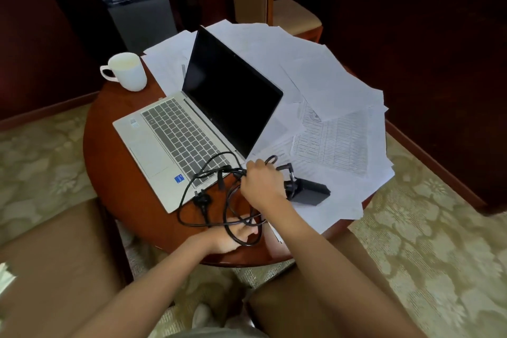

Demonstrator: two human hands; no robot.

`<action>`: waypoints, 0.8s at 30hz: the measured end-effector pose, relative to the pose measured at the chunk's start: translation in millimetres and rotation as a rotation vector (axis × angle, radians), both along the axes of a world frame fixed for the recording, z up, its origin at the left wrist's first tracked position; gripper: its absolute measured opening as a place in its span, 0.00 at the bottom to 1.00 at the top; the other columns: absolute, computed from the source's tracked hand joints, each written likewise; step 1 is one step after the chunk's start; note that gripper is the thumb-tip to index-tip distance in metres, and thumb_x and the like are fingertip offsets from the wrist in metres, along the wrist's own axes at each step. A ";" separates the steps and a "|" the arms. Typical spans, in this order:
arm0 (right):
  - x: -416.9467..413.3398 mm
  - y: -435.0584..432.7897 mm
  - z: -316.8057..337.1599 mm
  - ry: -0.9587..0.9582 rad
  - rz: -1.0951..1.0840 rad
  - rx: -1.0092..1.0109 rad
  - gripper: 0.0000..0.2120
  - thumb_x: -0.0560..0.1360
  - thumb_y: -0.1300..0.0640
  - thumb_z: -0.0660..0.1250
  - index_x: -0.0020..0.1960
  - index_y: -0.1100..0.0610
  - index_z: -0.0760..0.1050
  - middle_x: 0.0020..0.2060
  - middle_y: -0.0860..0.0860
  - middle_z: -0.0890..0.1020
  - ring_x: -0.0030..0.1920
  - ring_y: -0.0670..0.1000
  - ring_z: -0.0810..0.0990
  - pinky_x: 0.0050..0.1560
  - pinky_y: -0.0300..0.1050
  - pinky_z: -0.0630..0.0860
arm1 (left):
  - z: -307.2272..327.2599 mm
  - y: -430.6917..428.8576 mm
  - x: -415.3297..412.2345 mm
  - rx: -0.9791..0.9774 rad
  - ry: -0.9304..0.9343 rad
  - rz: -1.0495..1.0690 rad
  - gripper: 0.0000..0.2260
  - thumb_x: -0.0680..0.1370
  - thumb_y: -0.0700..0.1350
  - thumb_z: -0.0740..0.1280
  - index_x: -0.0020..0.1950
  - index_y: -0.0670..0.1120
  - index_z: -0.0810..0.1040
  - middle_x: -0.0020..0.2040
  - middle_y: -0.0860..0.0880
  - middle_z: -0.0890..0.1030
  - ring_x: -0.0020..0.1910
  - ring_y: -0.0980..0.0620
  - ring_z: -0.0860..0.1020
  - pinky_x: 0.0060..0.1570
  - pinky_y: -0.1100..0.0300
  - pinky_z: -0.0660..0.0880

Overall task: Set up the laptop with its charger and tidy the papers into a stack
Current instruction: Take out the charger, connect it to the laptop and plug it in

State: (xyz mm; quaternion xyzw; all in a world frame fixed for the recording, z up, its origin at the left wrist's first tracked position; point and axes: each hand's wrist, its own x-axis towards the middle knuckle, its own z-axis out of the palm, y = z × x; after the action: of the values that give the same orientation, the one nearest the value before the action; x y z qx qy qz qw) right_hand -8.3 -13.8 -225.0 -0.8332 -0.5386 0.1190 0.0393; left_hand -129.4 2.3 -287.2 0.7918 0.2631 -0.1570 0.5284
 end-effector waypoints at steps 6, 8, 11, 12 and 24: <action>4.5 14.3 -12.0 0.179 -0.032 0.012 0.16 0.78 0.56 0.56 0.61 0.64 0.71 0.58 0.60 0.74 0.59 0.61 0.72 0.54 0.49 0.71 | -11.3 10.8 -10.1 -0.125 -0.161 0.288 0.16 0.71 0.51 0.68 0.43 0.38 0.76 0.36 0.46 0.77 0.35 0.55 0.74 0.38 0.63 0.72; 8.7 17.1 -13.3 0.217 -0.035 0.011 0.15 0.77 0.56 0.57 0.59 0.63 0.71 0.56 0.60 0.75 0.58 0.60 0.73 0.51 0.48 0.71 | -13.2 19.6 -11.9 -0.136 -0.143 0.330 0.11 0.68 0.51 0.69 0.41 0.43 0.76 0.36 0.47 0.77 0.34 0.57 0.76 0.39 0.62 0.73; 14.5 20.6 -14.4 0.261 -0.072 0.023 0.13 0.76 0.54 0.58 0.55 0.62 0.71 0.54 0.59 0.77 0.55 0.60 0.75 0.45 0.46 0.68 | -0.4 33.5 -13.4 -0.219 0.065 0.266 0.05 0.76 0.37 0.66 0.44 0.46 0.75 0.37 0.46 0.76 0.30 0.60 0.75 0.34 0.66 0.73; 15.9 22.1 -13.5 0.267 -0.092 0.031 0.13 0.76 0.53 0.58 0.54 0.61 0.71 0.53 0.59 0.77 0.55 0.60 0.76 0.44 0.46 0.68 | 4.4 39.1 -14.2 -0.221 0.165 0.190 0.06 0.77 0.35 0.65 0.44 0.46 0.75 0.37 0.47 0.76 0.30 0.60 0.74 0.34 0.68 0.72; 19.4 33.3 4.3 0.094 -0.164 0.029 0.14 0.78 0.54 0.56 0.54 0.63 0.72 0.50 0.58 0.76 0.50 0.60 0.77 0.41 0.44 0.66 | 77.9 113.2 -2.1 0.199 -0.170 0.236 0.06 0.80 0.42 0.61 0.51 0.50 0.77 0.56 0.45 0.78 0.48 0.49 0.77 0.45 0.62 0.72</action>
State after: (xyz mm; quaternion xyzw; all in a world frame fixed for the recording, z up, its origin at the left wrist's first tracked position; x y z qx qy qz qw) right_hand 11.1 19.5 -220.8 -0.8675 -0.4676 0.1466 0.0862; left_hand -131.5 115.5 -209.3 0.8143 0.3229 0.0006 0.4824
